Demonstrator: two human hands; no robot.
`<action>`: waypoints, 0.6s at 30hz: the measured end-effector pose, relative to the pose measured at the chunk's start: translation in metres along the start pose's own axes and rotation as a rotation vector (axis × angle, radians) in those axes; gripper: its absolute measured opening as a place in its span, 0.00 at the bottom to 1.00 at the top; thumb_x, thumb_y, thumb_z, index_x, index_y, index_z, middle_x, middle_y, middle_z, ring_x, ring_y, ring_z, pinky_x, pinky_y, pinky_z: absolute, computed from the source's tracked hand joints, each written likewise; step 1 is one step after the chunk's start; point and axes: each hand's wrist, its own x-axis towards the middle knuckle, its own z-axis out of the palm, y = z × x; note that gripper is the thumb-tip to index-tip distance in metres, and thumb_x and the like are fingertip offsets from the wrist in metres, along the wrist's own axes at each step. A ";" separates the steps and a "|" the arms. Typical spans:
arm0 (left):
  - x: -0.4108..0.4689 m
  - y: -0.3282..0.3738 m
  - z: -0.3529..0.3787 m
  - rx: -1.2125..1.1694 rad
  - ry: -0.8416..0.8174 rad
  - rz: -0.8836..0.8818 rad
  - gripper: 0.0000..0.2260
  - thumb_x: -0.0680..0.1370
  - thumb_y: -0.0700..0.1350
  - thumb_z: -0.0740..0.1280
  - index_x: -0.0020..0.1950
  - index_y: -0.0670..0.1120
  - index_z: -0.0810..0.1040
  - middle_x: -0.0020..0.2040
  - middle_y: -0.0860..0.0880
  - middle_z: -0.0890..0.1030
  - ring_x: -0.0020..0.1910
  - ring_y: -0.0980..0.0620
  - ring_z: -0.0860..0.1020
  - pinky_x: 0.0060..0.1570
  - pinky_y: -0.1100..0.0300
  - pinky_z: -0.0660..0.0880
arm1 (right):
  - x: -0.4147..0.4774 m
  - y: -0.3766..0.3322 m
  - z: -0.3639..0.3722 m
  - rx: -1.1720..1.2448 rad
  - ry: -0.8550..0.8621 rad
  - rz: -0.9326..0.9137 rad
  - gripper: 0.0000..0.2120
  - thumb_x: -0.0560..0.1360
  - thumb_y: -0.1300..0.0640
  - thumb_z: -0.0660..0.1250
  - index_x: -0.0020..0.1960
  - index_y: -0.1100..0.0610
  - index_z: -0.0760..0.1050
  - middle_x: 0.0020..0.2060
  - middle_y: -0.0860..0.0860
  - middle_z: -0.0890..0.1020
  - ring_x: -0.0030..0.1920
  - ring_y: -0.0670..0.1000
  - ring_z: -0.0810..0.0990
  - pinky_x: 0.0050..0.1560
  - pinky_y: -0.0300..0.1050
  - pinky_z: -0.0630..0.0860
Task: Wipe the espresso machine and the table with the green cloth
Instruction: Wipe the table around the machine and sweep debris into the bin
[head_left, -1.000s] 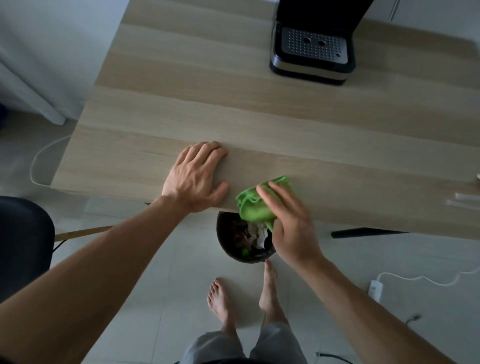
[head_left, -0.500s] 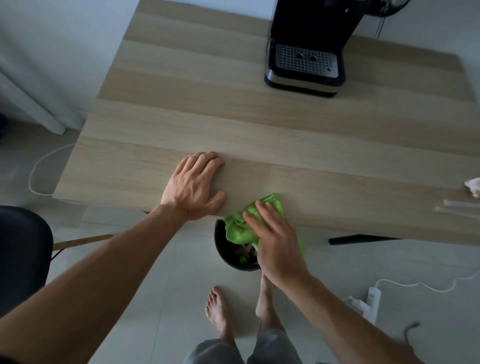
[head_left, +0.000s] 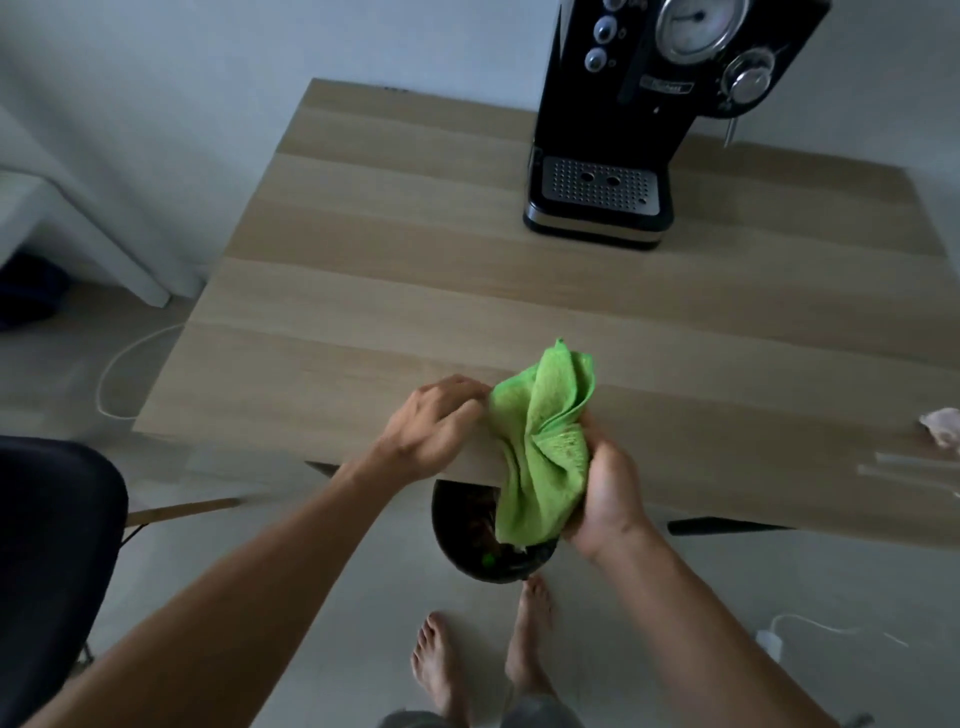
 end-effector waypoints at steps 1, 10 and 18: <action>0.002 0.009 0.001 -0.129 -0.051 -0.083 0.19 0.72 0.53 0.56 0.51 0.45 0.80 0.51 0.47 0.81 0.52 0.50 0.76 0.52 0.63 0.70 | 0.001 -0.004 0.001 0.064 -0.009 0.034 0.17 0.73 0.55 0.57 0.44 0.64 0.82 0.43 0.62 0.82 0.41 0.57 0.82 0.41 0.45 0.81; 0.031 0.031 0.000 -0.126 0.057 -0.248 0.07 0.74 0.42 0.65 0.43 0.55 0.75 0.41 0.47 0.82 0.40 0.46 0.82 0.42 0.46 0.80 | 0.006 -0.027 -0.024 -0.148 -0.176 -0.047 0.14 0.78 0.54 0.58 0.50 0.55 0.82 0.49 0.56 0.83 0.51 0.49 0.82 0.51 0.46 0.78; 0.054 0.036 0.012 0.046 0.077 -0.218 0.11 0.75 0.38 0.64 0.55 0.49 0.77 0.43 0.50 0.80 0.39 0.51 0.78 0.30 0.71 0.70 | 0.021 -0.030 -0.066 -0.938 0.062 -0.079 0.15 0.61 0.38 0.65 0.44 0.42 0.78 0.42 0.47 0.84 0.45 0.53 0.83 0.48 0.60 0.79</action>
